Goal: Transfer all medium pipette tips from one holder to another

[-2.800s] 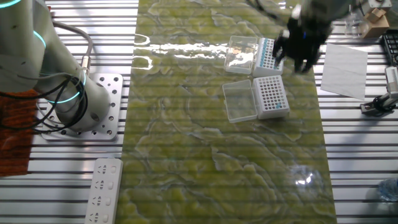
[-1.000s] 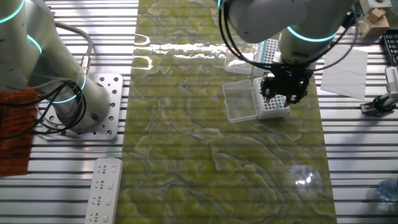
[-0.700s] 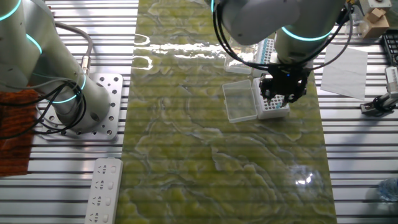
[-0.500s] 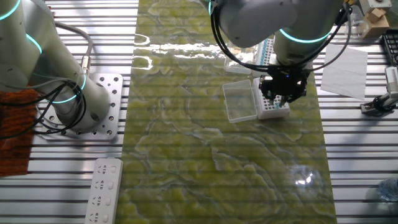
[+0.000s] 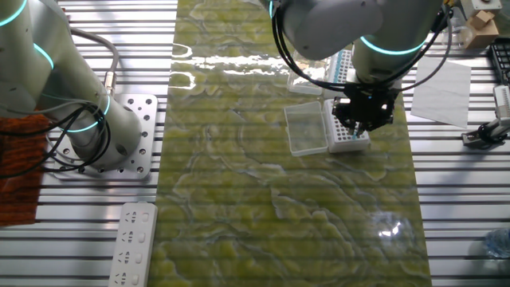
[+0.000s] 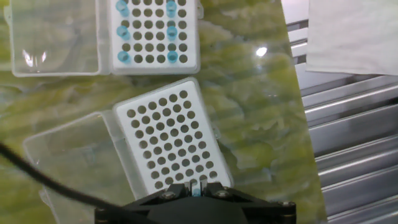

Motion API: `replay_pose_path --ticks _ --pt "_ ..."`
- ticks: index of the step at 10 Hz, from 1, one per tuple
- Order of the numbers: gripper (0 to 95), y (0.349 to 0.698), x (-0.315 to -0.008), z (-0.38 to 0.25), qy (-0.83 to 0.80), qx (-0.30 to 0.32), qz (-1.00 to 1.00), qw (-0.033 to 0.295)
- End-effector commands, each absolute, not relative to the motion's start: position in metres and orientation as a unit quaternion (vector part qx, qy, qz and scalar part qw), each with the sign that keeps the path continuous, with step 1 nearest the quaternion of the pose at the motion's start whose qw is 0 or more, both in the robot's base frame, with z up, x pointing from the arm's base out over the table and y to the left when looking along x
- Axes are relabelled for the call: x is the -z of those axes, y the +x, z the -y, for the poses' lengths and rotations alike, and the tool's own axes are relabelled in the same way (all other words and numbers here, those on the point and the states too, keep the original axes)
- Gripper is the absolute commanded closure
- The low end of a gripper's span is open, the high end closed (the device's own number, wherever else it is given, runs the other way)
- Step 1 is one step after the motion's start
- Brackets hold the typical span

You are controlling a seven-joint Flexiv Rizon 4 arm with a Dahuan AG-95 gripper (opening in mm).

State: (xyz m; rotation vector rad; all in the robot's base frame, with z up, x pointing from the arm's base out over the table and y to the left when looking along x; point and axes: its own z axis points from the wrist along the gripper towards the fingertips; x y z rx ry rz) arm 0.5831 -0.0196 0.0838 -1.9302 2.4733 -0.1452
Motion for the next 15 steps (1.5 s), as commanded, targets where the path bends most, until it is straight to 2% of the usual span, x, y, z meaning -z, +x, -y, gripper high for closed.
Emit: replay_pose_path --ticks 1,3,5,7,10,11,15 --pt "95.0 0.588 -0.112 0.018 -0.615 0.029 -0.788 -0.025" --pt "95.0 0.588 -0.133 0.016 -0.604 0.013 -0.796 -0.042" --pt "95.0 0.587 -0.171 0.004 -0.577 -0.013 -0.814 -0.067" --pt "95.0 0.589 -0.195 -0.032 -0.523 -0.041 -0.849 -0.068" --pt "95.0 0.591 -0.205 -0.06 -0.489 -0.048 -0.869 -0.066" --pt "95.0 0.59 -0.214 -0.129 -0.402 -0.048 -0.913 -0.054" --pt "95.0 0.591 -0.194 -0.182 -0.339 -0.04 -0.94 -0.015"
